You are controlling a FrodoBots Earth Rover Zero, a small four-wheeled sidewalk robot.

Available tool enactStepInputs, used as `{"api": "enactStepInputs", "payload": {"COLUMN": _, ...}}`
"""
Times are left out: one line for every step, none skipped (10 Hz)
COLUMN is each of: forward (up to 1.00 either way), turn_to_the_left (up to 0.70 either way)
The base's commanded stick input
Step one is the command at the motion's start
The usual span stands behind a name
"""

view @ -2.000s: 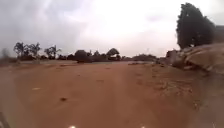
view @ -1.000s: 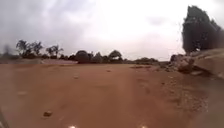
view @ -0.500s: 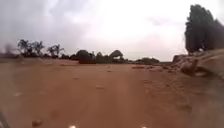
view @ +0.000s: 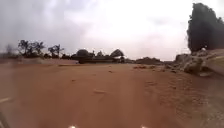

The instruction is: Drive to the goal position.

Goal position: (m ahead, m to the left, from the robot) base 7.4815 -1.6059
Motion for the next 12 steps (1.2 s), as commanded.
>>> {"api": "enactStepInputs", "payload": {"forward": 0.50, "turn_to_the_left": 0.00}}
{"api": "enactStepInputs", "payload": {"forward": 0.50, "turn_to_the_left": 0.00}}
{"api": "enactStepInputs", "payload": {"forward": 0.50, "turn_to_the_left": 0.00}}
{"api": "enactStepInputs", "payload": {"forward": 0.50, "turn_to_the_left": 0.00}}
{"api": "enactStepInputs", "payload": {"forward": 0.50, "turn_to_the_left": 0.00}}
{"api": "enactStepInputs", "payload": {"forward": 0.50, "turn_to_the_left": 0.00}}
{"api": "enactStepInputs", "payload": {"forward": 0.50, "turn_to_the_left": 0.00}}
{"api": "enactStepInputs", "payload": {"forward": 0.50, "turn_to_the_left": 0.00}}
{"api": "enactStepInputs", "payload": {"forward": 0.50, "turn_to_the_left": 0.00}}
{"api": "enactStepInputs", "payload": {"forward": 0.50, "turn_to_the_left": 0.00}}
{"api": "enactStepInputs", "payload": {"forward": 0.50, "turn_to_the_left": 0.00}}
{"api": "enactStepInputs", "payload": {"forward": 0.50, "turn_to_the_left": 0.00}}
